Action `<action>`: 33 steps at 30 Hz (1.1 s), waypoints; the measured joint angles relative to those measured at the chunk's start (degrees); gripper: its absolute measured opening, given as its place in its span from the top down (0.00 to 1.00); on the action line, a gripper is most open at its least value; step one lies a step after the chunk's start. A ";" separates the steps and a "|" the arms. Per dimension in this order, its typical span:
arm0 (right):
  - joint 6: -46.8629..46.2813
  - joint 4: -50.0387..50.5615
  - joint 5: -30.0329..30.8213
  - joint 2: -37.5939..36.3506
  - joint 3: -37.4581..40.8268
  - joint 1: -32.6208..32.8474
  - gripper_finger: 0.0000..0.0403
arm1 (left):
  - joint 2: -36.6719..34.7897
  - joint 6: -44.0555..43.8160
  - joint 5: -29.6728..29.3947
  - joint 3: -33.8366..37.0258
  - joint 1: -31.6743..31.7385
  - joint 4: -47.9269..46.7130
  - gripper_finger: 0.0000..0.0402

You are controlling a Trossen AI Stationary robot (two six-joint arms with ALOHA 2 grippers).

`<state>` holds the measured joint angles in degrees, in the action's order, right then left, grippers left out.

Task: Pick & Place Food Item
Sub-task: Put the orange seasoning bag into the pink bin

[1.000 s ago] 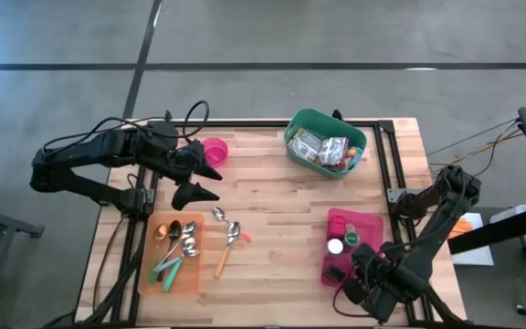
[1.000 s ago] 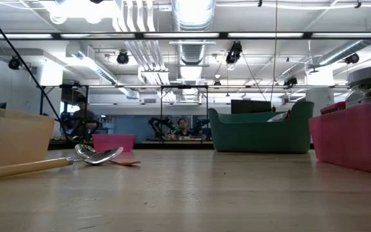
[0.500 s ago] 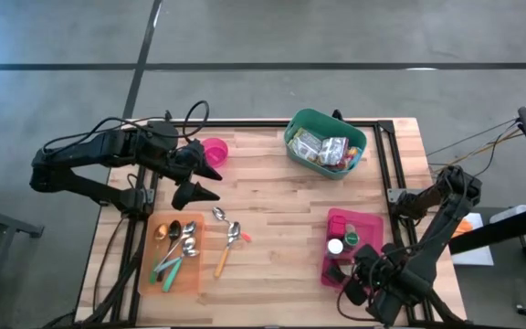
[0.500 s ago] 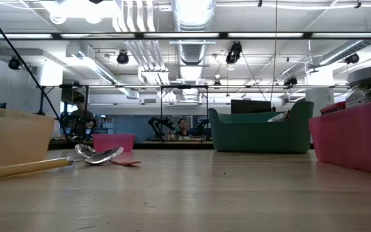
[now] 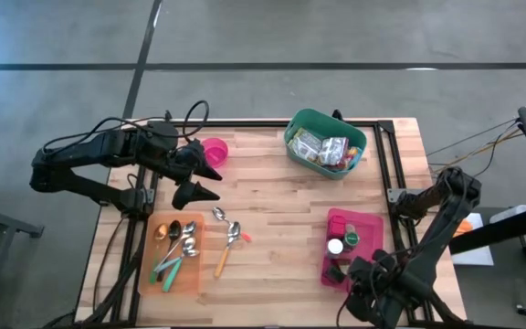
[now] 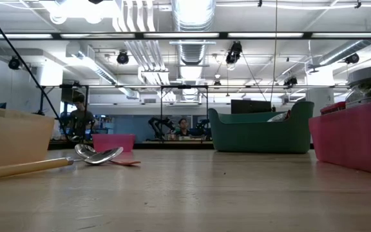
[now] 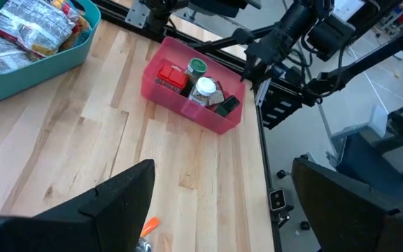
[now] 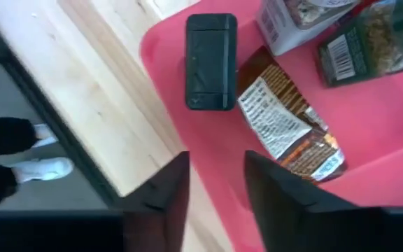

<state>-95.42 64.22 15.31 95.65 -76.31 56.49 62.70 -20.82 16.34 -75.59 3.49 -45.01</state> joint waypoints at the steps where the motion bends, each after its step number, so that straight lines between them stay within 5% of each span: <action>1: 0.59 0.24 0.07 0.34 0.15 0.00 0.61 | 0.00 0.00 0.00 0.00 0.00 0.00 0.15; 9: 6.94 0.07 6.47 4.02 0.79 0.00 0.38 | 0.00 -0.39 0.02 0.00 0.00 -0.03 0.15; 33: 21.10 0.82 6.76 9.69 1.38 0.59 0.37 | 0.00 -0.61 0.37 0.00 0.02 -0.24 0.15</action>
<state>-74.32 65.04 22.06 105.35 -74.94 57.08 62.70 -21.43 16.71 -75.59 3.51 -45.25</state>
